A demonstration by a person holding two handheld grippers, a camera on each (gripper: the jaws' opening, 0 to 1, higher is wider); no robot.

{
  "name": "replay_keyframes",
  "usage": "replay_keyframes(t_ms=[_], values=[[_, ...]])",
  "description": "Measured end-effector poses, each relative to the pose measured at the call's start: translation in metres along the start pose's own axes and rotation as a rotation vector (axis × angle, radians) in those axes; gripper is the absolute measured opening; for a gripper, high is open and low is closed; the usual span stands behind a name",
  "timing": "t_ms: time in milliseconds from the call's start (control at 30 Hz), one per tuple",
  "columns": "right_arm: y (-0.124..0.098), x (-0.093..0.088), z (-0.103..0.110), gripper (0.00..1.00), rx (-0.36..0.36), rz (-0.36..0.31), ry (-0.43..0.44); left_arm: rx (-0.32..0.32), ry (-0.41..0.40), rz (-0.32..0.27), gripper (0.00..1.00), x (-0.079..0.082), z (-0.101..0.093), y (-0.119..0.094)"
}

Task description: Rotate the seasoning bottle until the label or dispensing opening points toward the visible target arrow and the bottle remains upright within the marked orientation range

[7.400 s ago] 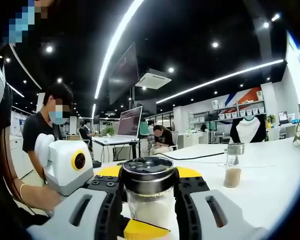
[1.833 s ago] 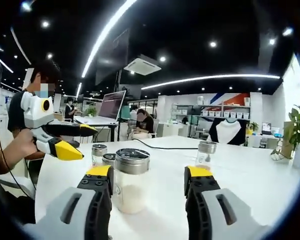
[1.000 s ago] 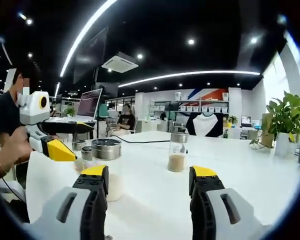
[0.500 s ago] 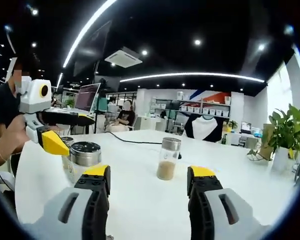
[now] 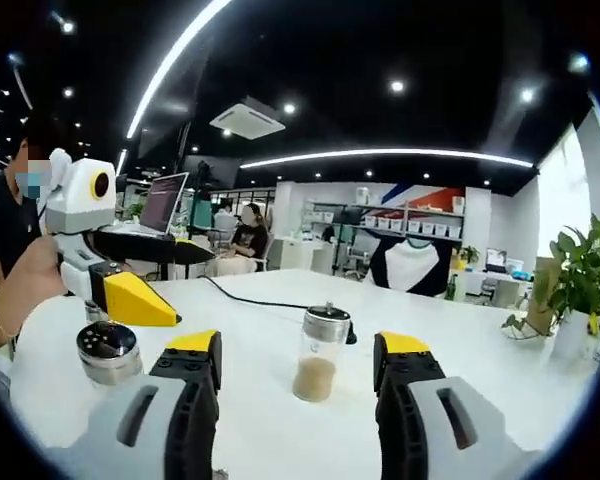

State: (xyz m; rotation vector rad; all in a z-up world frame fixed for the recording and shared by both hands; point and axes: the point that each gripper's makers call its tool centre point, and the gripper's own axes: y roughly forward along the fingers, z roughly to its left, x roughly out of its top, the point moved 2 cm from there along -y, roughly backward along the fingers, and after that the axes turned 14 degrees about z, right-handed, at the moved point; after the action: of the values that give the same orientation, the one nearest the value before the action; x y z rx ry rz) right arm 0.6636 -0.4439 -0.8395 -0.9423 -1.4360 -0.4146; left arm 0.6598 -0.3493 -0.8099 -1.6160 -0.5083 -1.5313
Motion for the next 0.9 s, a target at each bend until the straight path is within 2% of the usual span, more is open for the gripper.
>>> replay_keyframes(t_ms=[133, 167, 200, 300, 400, 467, 500, 600, 767, 900], values=[[0.014, 0.001, -0.006, 0.60, -0.009, -0.004, 0.005, 0.013, 0.008, -0.020, 0.86, 0.016, 0.008, 0.011], [0.020, 0.001, -0.016, 0.60, -0.051, -0.004, 0.011, 0.023, 0.006, -0.030, 0.85, 0.021, 0.014, 0.015], [0.022, 0.001, -0.019, 0.60, -0.064, -0.004, 0.019, 0.063, -0.024, -0.054, 0.83, 0.026, 0.022, 0.017], [0.031, 0.002, -0.024, 0.60, -0.047, -0.021, 0.063, 0.051, -0.035, -0.055, 0.83, 0.026, 0.026, 0.024], [0.041, 0.001, -0.027, 0.60, -0.049, -0.009, 0.056, 0.033, -0.051, -0.035, 0.85, 0.022, 0.027, 0.030], [0.047, 0.001, -0.029, 0.60, -0.056, -0.004, 0.043, 0.119, -0.104, -0.010, 0.84, 0.019, 0.044, 0.036], [0.050, 0.001, -0.030, 0.60, -0.061, 0.000, 0.042, 0.132, -0.110, -0.007, 0.85, 0.020, 0.048, 0.038], [0.056, 0.000, -0.032, 0.60, -0.068, 0.001, 0.034, 0.090, -0.137, -0.052, 0.85, 0.023, 0.040, 0.034], [0.067, -0.005, -0.035, 0.60, -0.067, 0.010, 0.040, 0.108, -0.080, 0.002, 0.85, 0.018, 0.057, 0.042], [0.080, -0.008, -0.035, 0.59, -0.068, 0.020, 0.060, 0.064, -0.079, -0.007, 0.86, 0.017, 0.056, 0.043]])
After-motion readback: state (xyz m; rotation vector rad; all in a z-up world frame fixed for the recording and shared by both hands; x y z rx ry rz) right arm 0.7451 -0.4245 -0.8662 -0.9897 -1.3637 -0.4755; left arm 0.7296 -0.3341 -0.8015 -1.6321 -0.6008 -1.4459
